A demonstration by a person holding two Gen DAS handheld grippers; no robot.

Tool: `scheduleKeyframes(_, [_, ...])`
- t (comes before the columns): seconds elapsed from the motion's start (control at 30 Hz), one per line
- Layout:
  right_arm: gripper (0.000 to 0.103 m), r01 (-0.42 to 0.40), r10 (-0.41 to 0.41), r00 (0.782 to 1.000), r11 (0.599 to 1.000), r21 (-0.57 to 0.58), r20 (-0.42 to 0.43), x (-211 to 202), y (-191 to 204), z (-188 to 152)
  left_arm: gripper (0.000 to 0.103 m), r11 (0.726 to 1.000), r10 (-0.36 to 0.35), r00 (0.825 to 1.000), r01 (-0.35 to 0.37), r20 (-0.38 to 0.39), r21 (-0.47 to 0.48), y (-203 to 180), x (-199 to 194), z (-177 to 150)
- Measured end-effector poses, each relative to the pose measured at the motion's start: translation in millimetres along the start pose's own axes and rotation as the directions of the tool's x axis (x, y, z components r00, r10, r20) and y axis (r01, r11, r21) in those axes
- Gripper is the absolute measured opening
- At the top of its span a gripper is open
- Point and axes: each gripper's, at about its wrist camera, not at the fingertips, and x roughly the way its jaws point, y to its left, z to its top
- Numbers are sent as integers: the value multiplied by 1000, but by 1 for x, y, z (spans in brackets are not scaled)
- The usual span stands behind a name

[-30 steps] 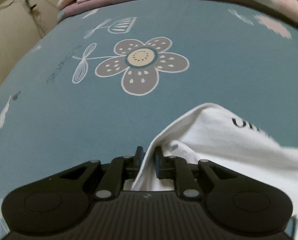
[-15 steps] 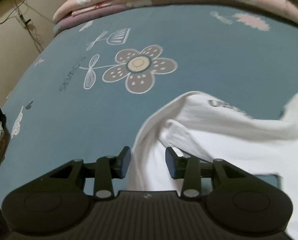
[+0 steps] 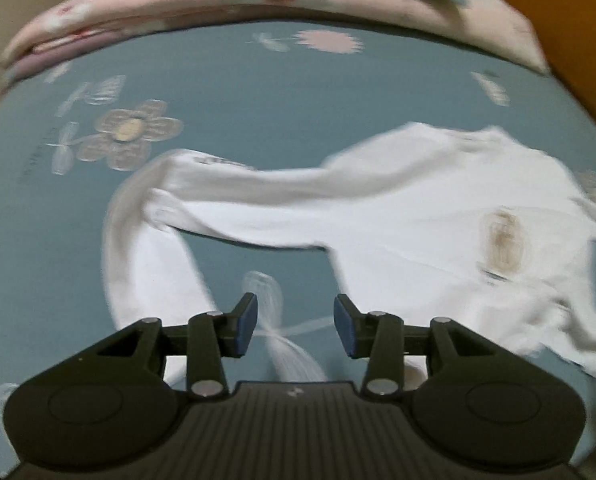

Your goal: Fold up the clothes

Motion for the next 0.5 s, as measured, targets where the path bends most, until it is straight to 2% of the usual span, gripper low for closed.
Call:
scheduleKeyframes(0.07, [51, -12, 12, 1000, 1000, 1, 0, -4, 1, -4, 44, 998, -54, 999, 54, 4, 13, -11, -10, -9])
scheduleKeyframes(0.1, [52, -18, 18, 1000, 1000, -1, 0, -6, 1, -7, 50, 997, -75, 997, 75, 12, 25, -17, -16, -14])
scheduleKeyframes(0.13, [53, -18, 18, 1000, 1000, -4, -1, -8, 2, -9, 62, 995, -97, 995, 97, 20, 34, -22, -20, -20])
scheduleKeyframes(0.2, [54, -17, 16, 1000, 1000, -11, -9, -9, 2, -14, 69, 989, -138, 990, 136, 36, 56, -32, -29, -32])
scheduleKeyframes(0.3, [54, -14, 14, 1000, 1000, 1, -24, -7, -2, -21, 69, 982, -177, 983, 173, 52, 80, -41, -35, -50])
scheduleKeyframes(0.5, [54, -31, 36, 998, 995, 97, -54, 5, -24, -34, 70, 979, -193, 981, 190, 32, 72, -40, -11, -85])
